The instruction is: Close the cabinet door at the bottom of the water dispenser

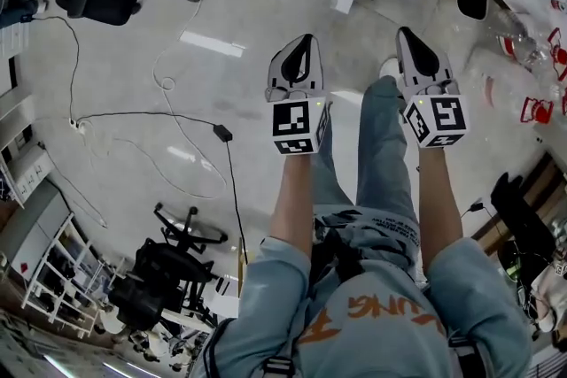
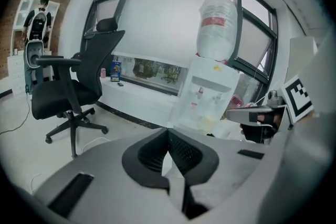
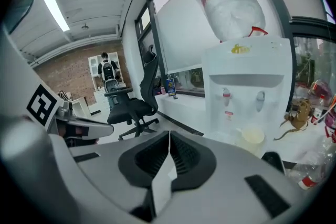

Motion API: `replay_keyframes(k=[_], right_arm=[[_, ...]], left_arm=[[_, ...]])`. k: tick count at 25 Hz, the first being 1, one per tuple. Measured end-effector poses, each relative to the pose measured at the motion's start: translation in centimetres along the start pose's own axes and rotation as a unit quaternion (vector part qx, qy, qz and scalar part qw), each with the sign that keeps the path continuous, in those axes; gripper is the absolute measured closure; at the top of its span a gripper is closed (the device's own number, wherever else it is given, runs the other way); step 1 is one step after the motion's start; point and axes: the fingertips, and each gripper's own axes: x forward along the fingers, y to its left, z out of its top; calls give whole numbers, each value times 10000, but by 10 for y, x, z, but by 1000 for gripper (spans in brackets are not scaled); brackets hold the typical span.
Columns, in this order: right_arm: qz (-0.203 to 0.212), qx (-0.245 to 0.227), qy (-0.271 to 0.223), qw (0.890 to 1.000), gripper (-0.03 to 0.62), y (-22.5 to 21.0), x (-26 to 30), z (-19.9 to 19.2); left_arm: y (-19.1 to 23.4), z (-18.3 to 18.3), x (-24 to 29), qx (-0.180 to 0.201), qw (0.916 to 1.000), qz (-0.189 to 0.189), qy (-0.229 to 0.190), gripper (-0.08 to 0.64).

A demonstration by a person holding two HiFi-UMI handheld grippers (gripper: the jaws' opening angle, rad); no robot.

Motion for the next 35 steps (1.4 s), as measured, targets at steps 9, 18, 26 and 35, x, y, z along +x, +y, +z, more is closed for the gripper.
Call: replay_keyframes(k=[9, 18, 26, 35], right_arm=[[114, 63, 317, 9994, 563, 23, 32, -83], [417, 73, 520, 9978, 561, 50, 76, -160], [533, 188, 560, 9968, 561, 68, 106, -220], [290, 385, 738, 9961, 544, 60, 149, -265]], left_arm=[[40, -67, 29, -33, 9998, -27, 180, 549], [50, -124, 50, -310, 9993, -167, 146, 549], [49, -180, 64, -7, 9979, -529, 371, 549], [66, -198, 87, 99, 9974, -586, 409, 549]])
